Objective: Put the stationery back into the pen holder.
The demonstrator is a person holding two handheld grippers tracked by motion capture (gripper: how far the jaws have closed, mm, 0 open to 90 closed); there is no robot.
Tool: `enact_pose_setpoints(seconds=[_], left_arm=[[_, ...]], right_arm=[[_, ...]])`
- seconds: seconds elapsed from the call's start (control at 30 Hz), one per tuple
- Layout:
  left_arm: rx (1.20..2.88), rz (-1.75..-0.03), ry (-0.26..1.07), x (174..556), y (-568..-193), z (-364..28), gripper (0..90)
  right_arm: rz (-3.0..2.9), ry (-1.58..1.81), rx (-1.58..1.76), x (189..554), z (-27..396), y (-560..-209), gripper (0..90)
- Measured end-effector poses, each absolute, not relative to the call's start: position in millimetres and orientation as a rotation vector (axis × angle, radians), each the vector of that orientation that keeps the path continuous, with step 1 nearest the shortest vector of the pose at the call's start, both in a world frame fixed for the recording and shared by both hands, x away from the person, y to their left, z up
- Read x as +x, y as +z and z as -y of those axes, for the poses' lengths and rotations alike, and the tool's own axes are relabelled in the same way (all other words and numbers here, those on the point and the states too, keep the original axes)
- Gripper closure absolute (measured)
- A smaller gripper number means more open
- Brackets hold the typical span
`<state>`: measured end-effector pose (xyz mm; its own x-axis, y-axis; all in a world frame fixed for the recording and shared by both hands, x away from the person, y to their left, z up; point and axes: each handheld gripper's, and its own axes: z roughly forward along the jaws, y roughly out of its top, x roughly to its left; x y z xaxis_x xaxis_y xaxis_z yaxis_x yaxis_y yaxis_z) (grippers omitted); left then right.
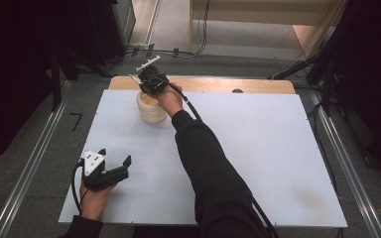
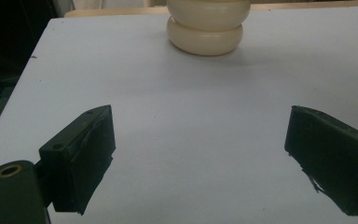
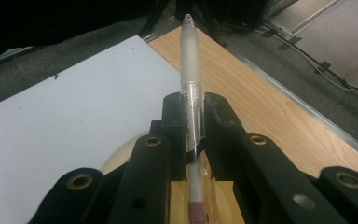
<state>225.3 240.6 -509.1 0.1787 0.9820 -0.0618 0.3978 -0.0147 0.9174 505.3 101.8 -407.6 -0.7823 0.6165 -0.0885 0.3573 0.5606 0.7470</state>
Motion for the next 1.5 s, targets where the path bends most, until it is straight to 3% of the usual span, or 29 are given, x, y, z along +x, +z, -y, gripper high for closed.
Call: enact_pose_setpoints(seconds=[1.5], left_arm=[[1.571,-1.359,0.821,224.7,-509.1,-240.1,9.2]], right_arm=[[-2.43,1.128,0.804,500.1,-89.1,-414.9,74.3]])
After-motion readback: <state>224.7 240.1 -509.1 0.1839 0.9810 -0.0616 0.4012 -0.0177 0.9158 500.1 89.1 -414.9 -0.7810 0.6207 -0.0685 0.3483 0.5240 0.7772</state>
